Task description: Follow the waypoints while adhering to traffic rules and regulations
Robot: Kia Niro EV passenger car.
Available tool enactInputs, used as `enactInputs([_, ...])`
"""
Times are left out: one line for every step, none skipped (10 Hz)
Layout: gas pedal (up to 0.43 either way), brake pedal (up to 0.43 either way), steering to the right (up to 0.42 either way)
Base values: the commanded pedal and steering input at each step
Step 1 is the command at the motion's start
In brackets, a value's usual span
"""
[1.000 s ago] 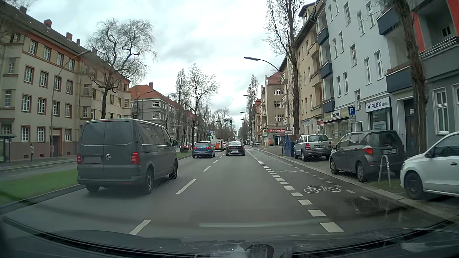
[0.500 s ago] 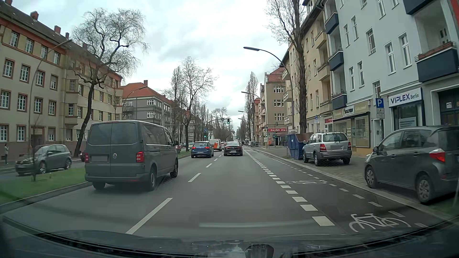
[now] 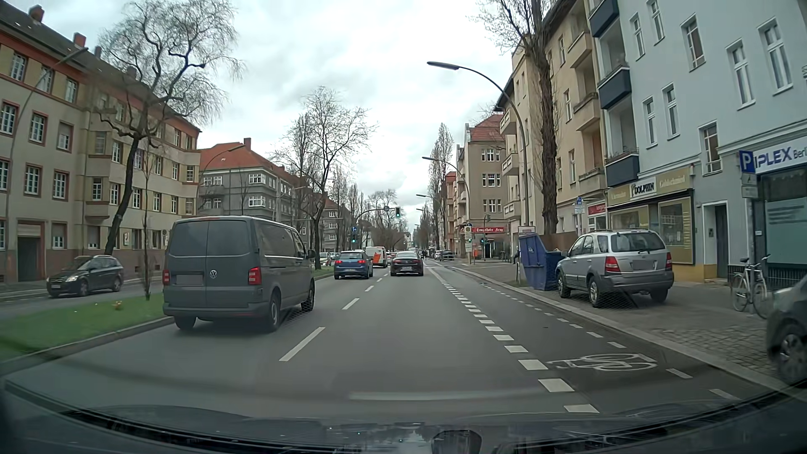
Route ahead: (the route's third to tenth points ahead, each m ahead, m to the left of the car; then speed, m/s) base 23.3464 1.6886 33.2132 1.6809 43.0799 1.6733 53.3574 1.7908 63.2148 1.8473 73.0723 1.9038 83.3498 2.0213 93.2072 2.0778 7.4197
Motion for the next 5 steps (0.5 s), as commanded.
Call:
enactInputs([0.24,0.012,0.004])
enactInputs([0.248,0.012,0.003])
enactInputs([0.248,0.012,0.003])
enactInputs([0.248,0.018,0.002])
enactInputs([0.26,0.012,0.001])
